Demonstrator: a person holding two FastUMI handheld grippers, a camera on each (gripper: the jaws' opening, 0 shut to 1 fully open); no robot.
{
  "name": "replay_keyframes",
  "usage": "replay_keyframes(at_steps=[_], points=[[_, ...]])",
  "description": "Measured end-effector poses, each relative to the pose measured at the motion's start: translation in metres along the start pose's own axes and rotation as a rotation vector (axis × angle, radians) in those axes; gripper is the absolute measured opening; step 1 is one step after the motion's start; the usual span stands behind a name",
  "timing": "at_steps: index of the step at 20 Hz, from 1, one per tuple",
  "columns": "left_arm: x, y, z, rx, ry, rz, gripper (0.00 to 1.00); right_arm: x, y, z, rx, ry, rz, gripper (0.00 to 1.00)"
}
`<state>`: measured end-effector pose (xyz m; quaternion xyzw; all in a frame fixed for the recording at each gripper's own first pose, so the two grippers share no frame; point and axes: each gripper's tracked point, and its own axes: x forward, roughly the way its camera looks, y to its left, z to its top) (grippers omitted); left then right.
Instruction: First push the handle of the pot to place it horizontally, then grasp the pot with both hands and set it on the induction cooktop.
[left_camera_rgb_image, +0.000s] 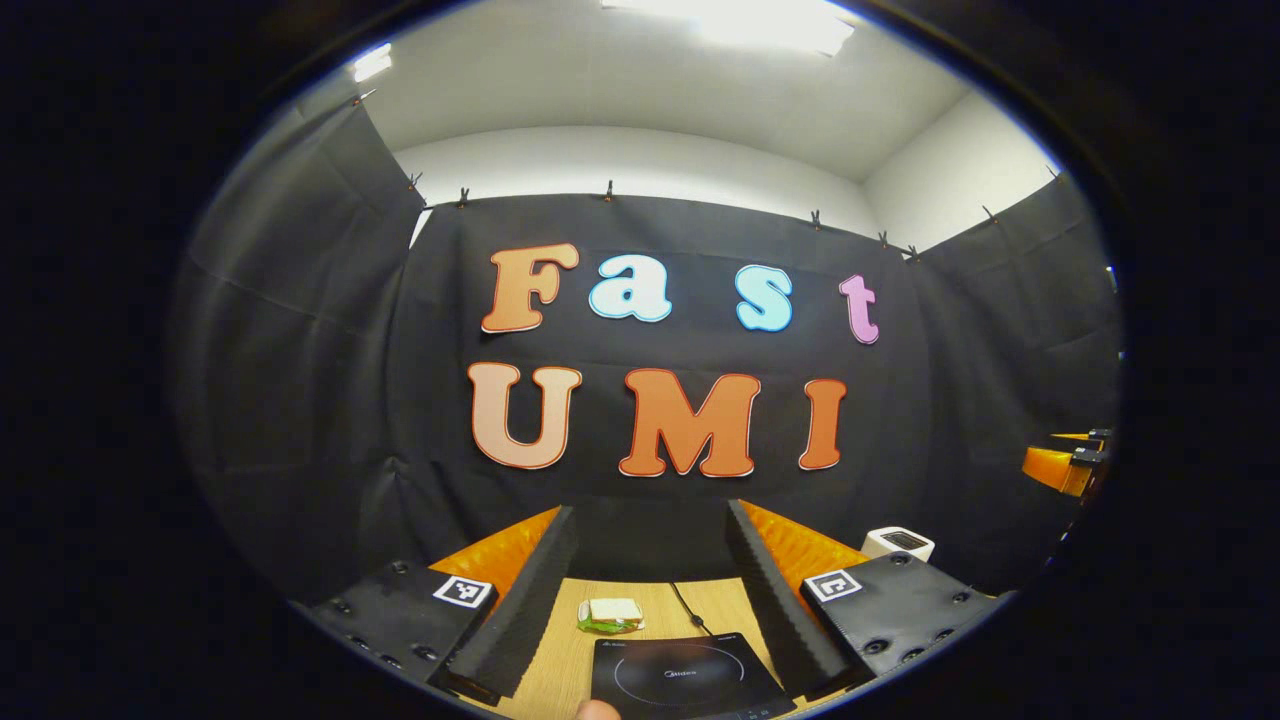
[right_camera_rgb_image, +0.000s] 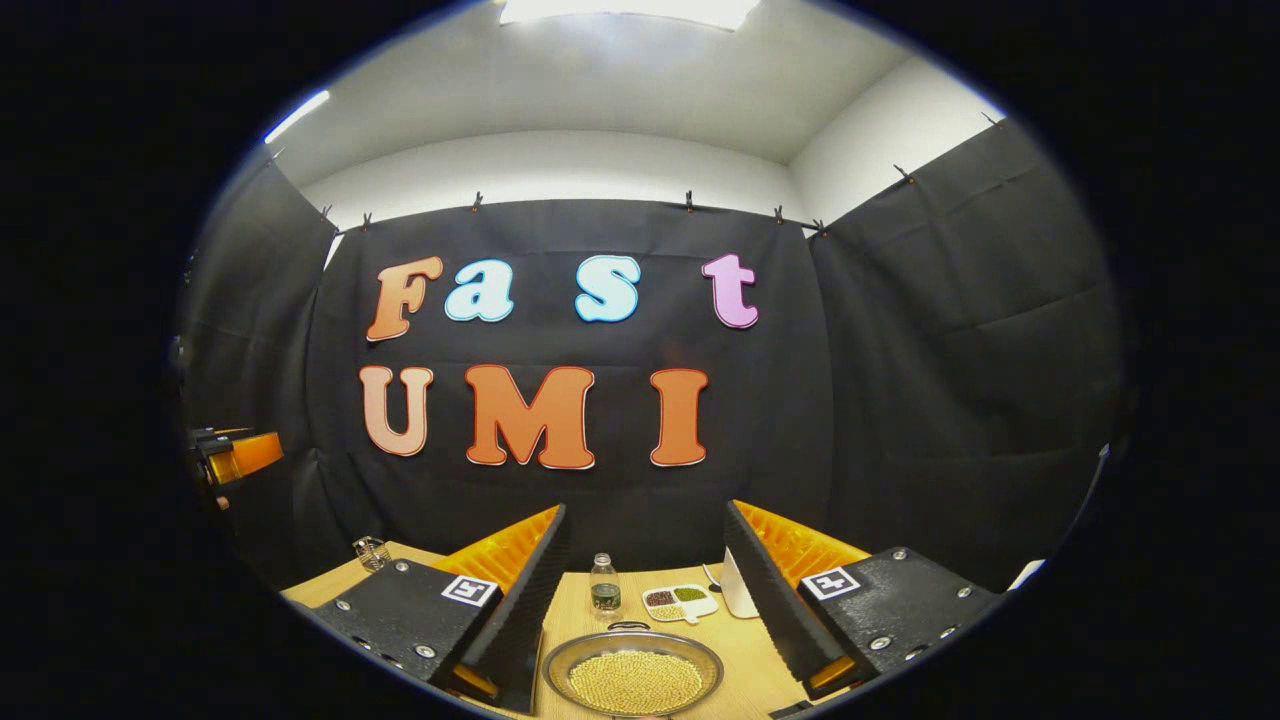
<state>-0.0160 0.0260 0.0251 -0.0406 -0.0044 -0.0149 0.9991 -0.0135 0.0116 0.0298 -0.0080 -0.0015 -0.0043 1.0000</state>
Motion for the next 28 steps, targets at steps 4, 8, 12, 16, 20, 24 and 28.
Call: replay_keyframes(at_steps=[4,8,12,16,20,24,28], points=[[0.001,0.001,-0.002,0.002,0.005,-0.001,1.00,-0.002,-0.005,-0.005,-0.041,0.023,0.017,0.90],[0.001,0.002,-0.002,0.002,0.008,-0.004,1.00,-0.002,0.016,-0.016,-0.053,0.046,0.056,0.51],[0.000,0.006,-0.003,0.012,0.000,0.004,1.00,-0.002,0.022,-0.022,-0.050,0.052,0.066,0.02],[-0.002,0.011,-0.003,0.012,-0.002,0.013,1.00,-0.008,0.028,-0.039,-0.049,0.076,0.081,0.00],[-0.002,0.016,-0.009,0.010,0.004,0.021,0.98,-0.016,0.044,-0.075,-0.056,0.139,0.117,0.00],[-0.002,0.018,-0.013,0.008,0.013,0.023,1.00,-0.021,0.053,-0.114,-0.047,0.205,0.139,0.00],[-0.002,0.020,-0.017,0.011,0.021,0.022,0.98,-0.033,0.061,-0.165,-0.035,0.295,0.165,0.00]])
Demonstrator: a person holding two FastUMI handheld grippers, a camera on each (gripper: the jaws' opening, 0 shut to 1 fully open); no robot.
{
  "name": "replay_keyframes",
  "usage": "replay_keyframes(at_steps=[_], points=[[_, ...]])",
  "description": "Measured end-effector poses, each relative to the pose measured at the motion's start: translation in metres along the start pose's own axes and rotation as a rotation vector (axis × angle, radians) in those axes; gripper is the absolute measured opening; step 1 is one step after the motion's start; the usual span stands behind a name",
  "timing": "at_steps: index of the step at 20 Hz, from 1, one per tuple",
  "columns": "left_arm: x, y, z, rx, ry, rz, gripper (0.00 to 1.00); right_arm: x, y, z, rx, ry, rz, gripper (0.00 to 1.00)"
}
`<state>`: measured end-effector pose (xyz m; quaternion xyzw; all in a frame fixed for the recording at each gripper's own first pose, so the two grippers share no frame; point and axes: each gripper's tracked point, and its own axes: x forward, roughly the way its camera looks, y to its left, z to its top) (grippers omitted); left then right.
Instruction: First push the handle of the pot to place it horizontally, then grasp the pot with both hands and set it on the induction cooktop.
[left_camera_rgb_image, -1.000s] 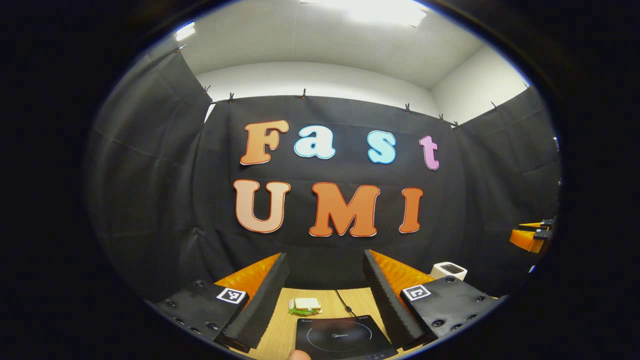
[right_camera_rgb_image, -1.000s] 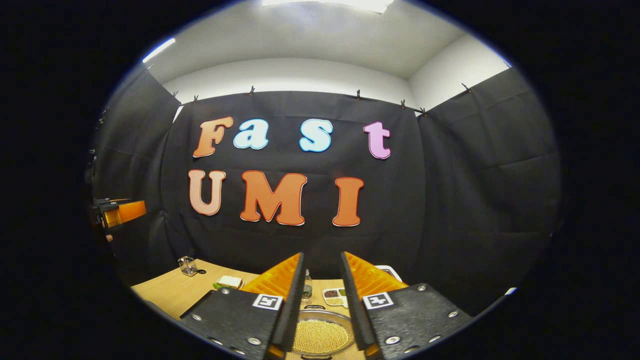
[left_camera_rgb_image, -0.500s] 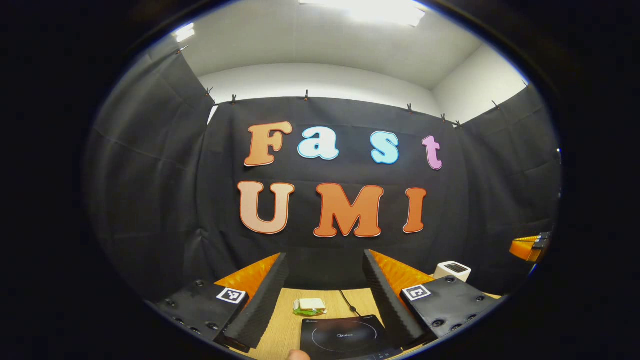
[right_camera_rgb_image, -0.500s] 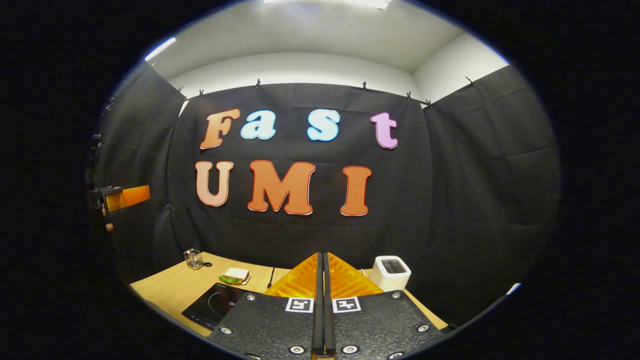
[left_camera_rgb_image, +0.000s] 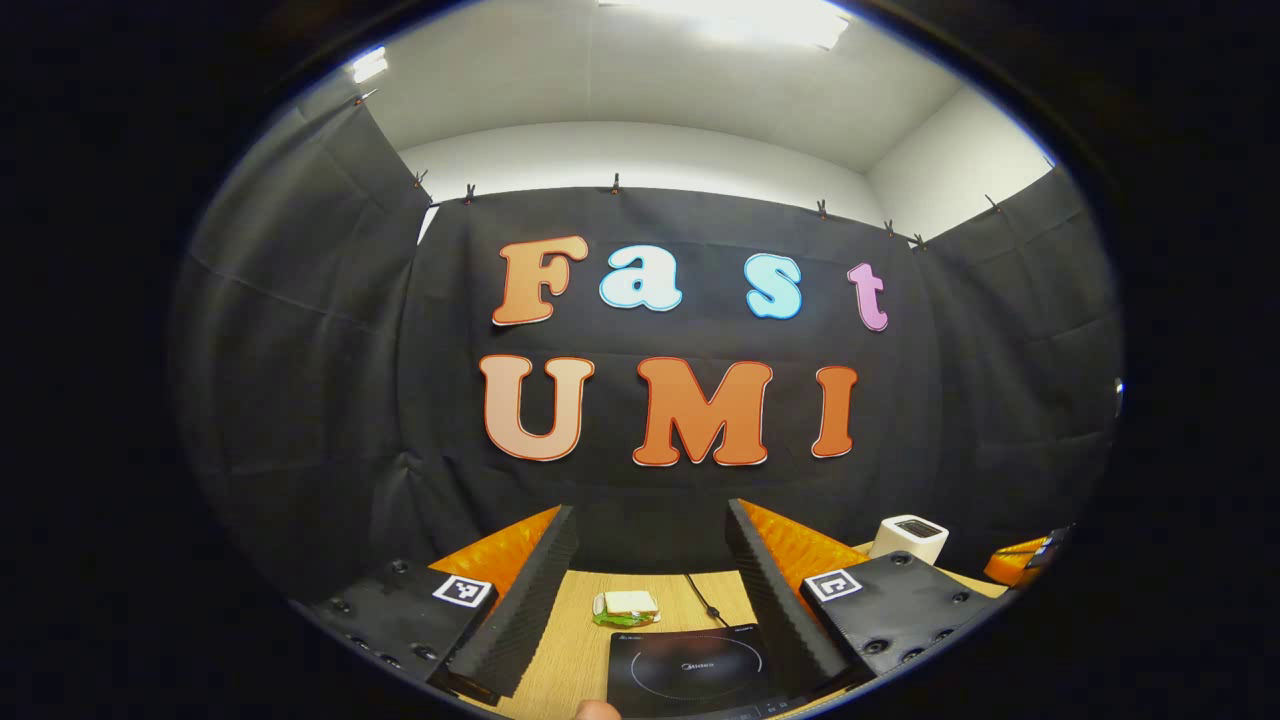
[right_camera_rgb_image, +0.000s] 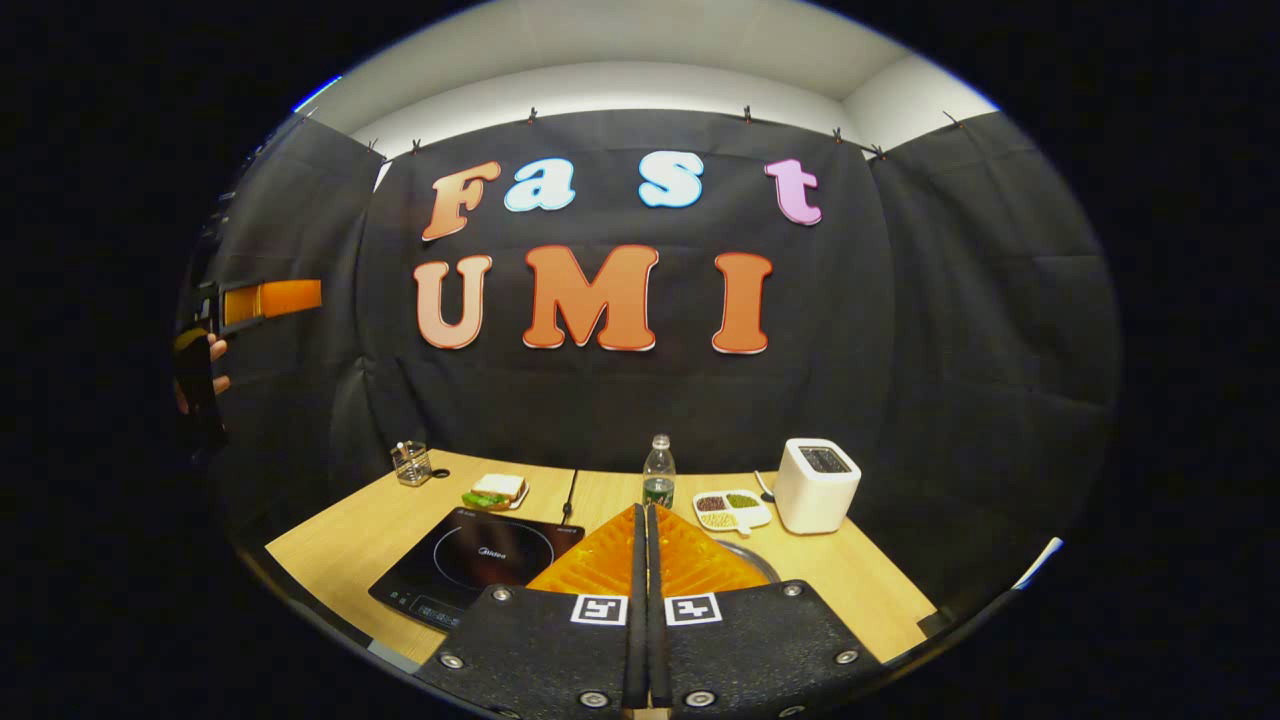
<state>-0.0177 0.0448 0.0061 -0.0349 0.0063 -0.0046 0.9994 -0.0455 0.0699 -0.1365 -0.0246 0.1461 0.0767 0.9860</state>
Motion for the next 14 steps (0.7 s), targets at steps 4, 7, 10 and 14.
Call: replay_keyframes(at_steps=[4,7,10,14], points=[[-0.001,-0.001,-0.007,0.007,0.010,0.002,0.98,0.003,0.010,-0.043,0.014,0.067,0.016,0.00],[0.001,-0.004,-0.012,0.009,0.025,-0.001,0.98,0.005,0.017,-0.080,0.031,0.135,0.044,0.00],[0.000,-0.007,-0.016,0.004,0.032,-0.011,0.98,0.012,0.018,-0.118,0.051,0.212,0.057,0.00],[0.004,-0.011,-0.022,0.009,0.042,-0.014,0.98,0.019,0.018,-0.165,0.075,0.304,0.064,0.00]])
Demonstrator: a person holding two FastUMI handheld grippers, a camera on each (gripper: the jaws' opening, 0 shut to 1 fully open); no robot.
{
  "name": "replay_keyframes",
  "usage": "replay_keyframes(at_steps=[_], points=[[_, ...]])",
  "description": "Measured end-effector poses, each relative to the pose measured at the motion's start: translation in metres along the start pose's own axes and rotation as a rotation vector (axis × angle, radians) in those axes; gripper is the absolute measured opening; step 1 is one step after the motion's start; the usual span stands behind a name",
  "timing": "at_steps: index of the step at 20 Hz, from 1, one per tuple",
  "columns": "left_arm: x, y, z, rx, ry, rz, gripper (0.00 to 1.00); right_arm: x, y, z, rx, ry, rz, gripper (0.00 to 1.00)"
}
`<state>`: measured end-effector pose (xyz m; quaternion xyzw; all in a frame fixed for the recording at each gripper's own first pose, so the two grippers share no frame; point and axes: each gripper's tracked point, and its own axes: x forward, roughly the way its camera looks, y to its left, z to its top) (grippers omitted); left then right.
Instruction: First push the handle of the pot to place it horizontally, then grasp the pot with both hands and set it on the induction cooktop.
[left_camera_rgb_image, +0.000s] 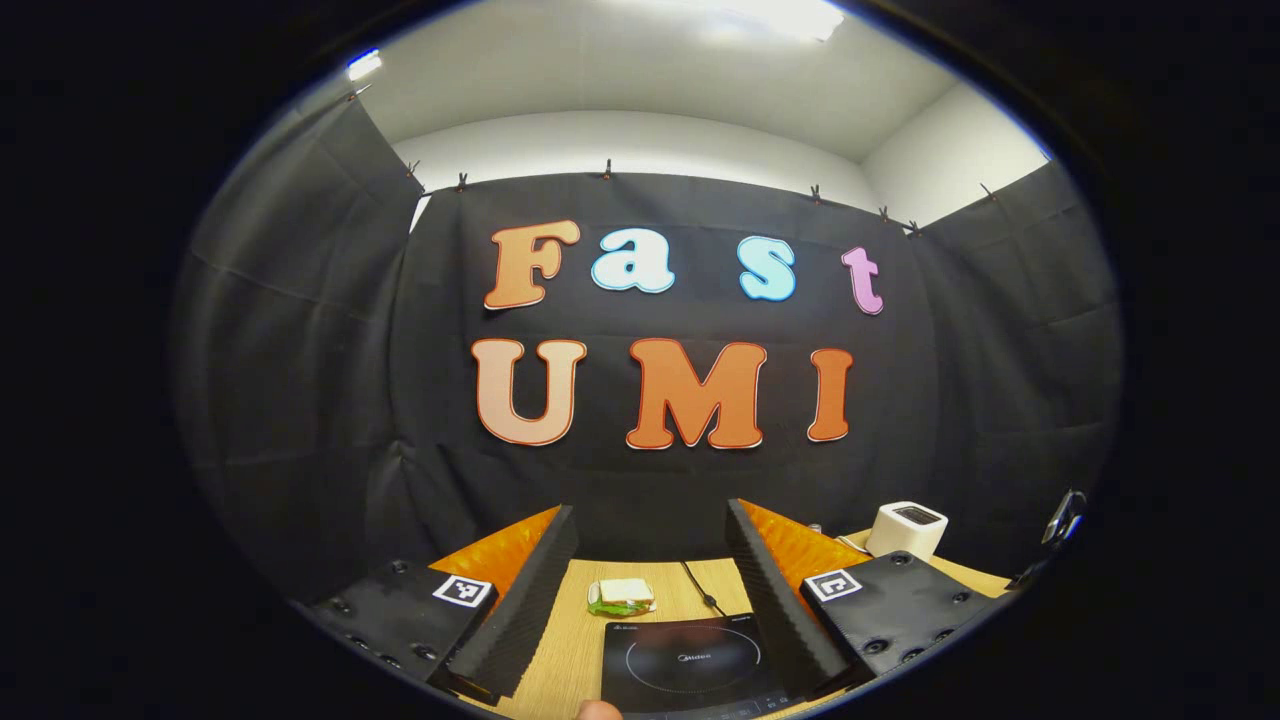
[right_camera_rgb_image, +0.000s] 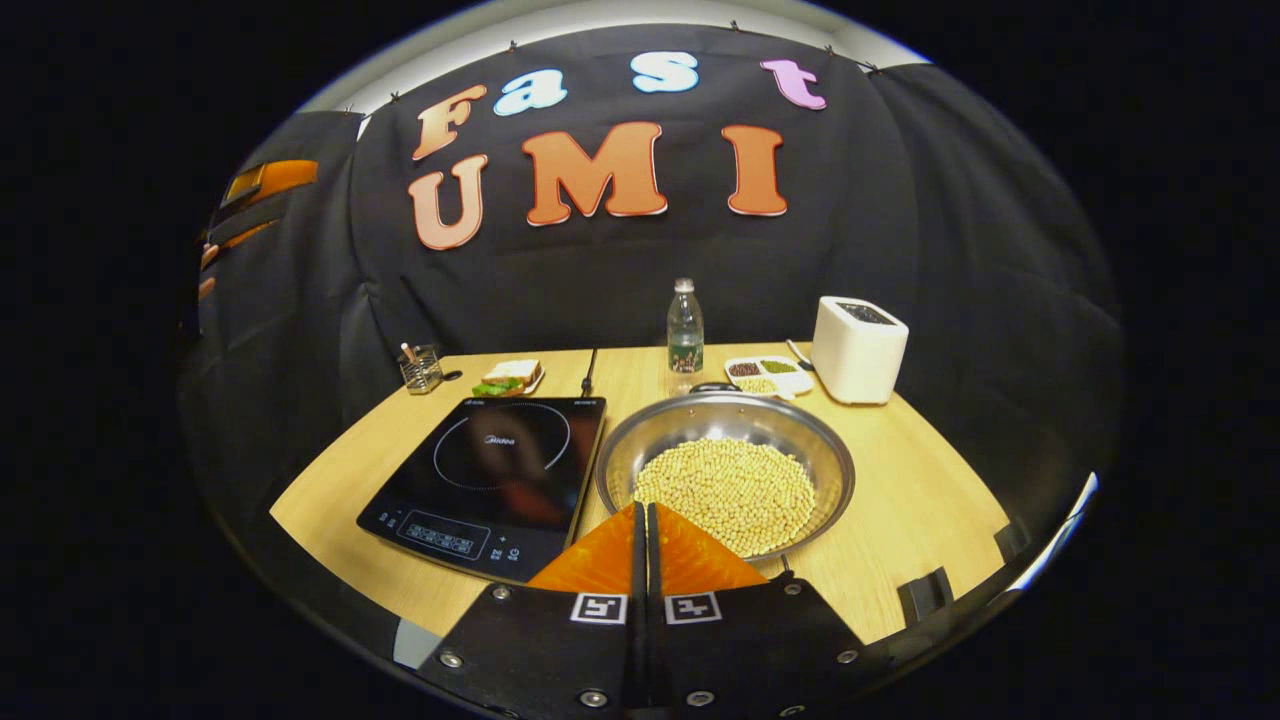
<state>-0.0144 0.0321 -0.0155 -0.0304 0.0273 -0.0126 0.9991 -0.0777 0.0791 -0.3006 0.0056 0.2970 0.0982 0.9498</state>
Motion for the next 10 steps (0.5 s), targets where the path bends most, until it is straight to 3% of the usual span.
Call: replay_keyframes(at_steps=[10], points=[[0.007,-0.009,-0.009,-0.005,0.017,-0.005,1.00,0.043,-0.005,-0.077,0.010,0.187,0.012,0.00]])
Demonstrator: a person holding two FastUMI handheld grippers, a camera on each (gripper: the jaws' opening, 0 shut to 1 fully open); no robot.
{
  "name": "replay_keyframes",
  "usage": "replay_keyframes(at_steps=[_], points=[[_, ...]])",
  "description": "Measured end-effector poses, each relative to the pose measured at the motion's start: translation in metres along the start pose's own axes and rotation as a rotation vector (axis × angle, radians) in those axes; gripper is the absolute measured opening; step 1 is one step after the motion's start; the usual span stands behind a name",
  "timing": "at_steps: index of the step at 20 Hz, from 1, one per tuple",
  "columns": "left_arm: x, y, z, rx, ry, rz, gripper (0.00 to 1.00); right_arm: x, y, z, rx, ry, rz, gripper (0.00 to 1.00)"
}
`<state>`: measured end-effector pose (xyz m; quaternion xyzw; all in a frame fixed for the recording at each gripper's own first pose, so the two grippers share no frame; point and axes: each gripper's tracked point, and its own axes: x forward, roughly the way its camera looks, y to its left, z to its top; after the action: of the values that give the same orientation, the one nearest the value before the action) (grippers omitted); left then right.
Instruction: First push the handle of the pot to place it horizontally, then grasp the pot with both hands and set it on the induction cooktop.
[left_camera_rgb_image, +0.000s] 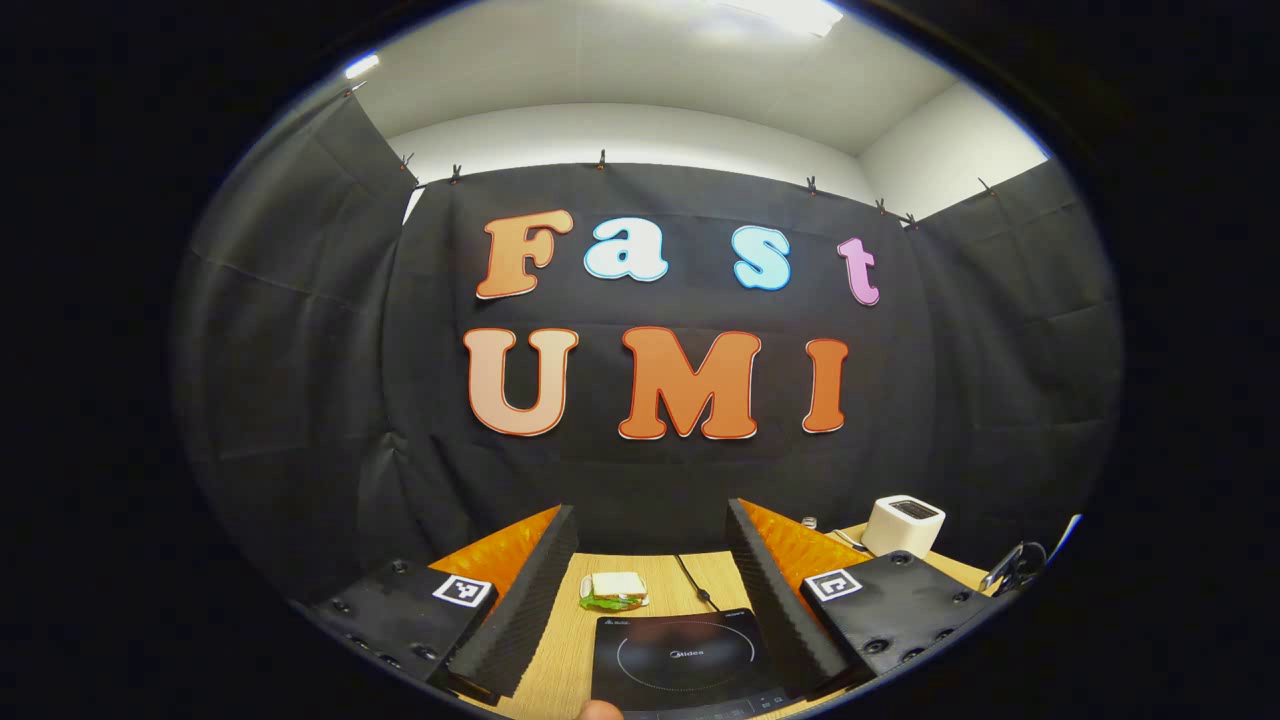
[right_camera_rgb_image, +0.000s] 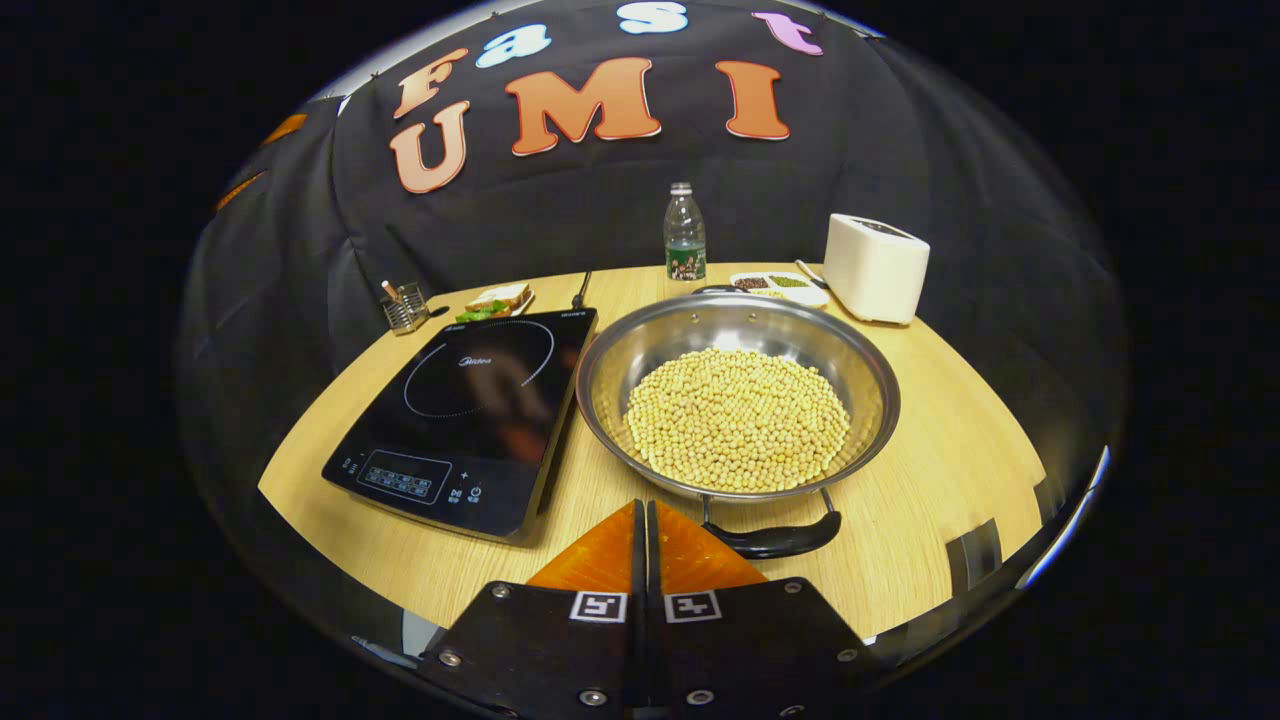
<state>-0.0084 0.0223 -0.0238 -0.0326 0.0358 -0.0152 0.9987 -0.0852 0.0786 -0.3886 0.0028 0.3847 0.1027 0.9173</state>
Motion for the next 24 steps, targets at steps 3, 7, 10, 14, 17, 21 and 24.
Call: replay_keyframes(at_steps=[3,7,10,14,17,21,24], points=[[-0.001,0.000,0.002,0.007,-0.011,0.005,1.00,0.010,-0.013,-0.008,0.017,0.034,-0.020,0.00],[0.002,0.002,0.002,-0.001,-0.018,0.014,0.98,0.009,-0.013,-0.007,0.065,0.054,-0.003,0.00],[0.004,0.001,0.002,-0.007,-0.017,0.011,1.00,0.007,-0.027,-0.007,0.065,0.053,-0.031,0.00],[0.008,-0.001,-0.001,-0.008,-0.015,0.013,1.00,0.007,-0.048,-0.007,0.082,0.053,-0.065,0.00],[0.010,-0.006,-0.003,-0.004,-0.010,0.010,1.00,0.006,-0.064,-0.005,0.085,0.053,-0.094,0.00],[0.014,-0.012,-0.003,0.000,-0.010,0.003,1.00,0.007,-0.082,-0.003,0.085,0.056,-0.124,0.00],[0.020,-0.018,-0.004,-0.002,-0.008,-0.005,1.00,0.009,-0.096,-0.002,0.082,0.063,-0.145,0.00]])
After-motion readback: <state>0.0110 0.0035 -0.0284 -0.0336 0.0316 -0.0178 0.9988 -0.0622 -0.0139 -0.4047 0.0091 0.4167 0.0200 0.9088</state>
